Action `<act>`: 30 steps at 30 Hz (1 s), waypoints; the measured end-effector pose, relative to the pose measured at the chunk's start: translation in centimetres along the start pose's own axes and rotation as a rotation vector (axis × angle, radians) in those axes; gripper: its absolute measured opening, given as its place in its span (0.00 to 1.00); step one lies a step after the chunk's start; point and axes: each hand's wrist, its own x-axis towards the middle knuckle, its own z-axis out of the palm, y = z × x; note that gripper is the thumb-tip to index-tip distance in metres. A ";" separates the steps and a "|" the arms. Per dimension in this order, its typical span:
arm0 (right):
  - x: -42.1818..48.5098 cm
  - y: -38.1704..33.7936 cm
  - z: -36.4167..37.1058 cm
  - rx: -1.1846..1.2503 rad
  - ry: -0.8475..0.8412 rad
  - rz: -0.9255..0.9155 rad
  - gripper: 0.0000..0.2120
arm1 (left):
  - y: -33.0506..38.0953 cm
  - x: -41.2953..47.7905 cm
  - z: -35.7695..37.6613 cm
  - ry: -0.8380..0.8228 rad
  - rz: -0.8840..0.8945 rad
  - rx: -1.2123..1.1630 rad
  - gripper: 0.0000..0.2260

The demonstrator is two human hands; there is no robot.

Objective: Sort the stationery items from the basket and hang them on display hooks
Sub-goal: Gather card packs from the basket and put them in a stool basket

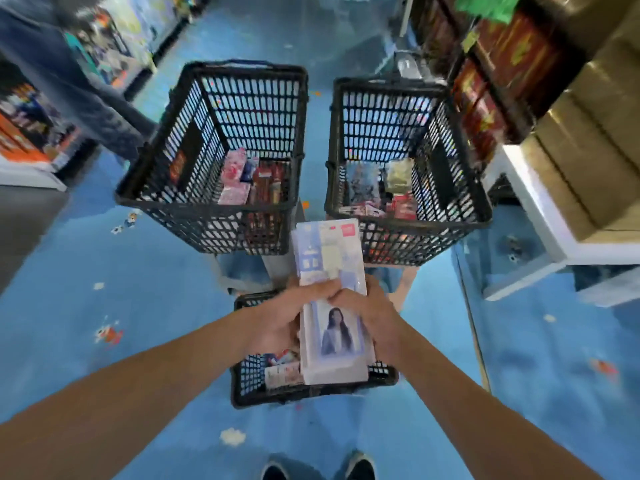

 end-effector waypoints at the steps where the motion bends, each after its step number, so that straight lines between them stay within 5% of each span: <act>1: -0.9 -2.1 0.4 0.009 -0.009 -0.010 0.31 | 1.6 -1.0 1.0 -0.017 0.033 -0.028 0.25; 10: -2.3 -19.4 2.8 -0.038 -0.032 -0.227 0.28 | 16.6 -5.2 7.5 -0.100 0.275 -0.063 0.13; 14: -1.0 -24.6 1.5 -0.023 -0.024 -0.267 0.36 | 22.1 -4.3 9.7 -0.064 0.370 -0.033 0.23; 19: 3.0 -28.2 -2.7 -0.008 0.073 -0.259 0.17 | 26.1 0.6 11.8 -0.030 0.334 -0.005 0.17; 25: 12.9 -28.2 -9.7 0.012 0.125 -0.139 0.20 | 28.4 12.2 11.5 0.172 0.236 -0.007 0.17; 28: 18.8 -26.2 -12.3 -0.003 0.178 -0.049 0.35 | 28.5 19.3 10.2 0.283 0.195 0.001 0.24; 30: 22.7 -24.6 -13.8 0.032 0.191 0.012 0.34 | 28.1 23.8 9.3 0.388 0.165 0.000 0.39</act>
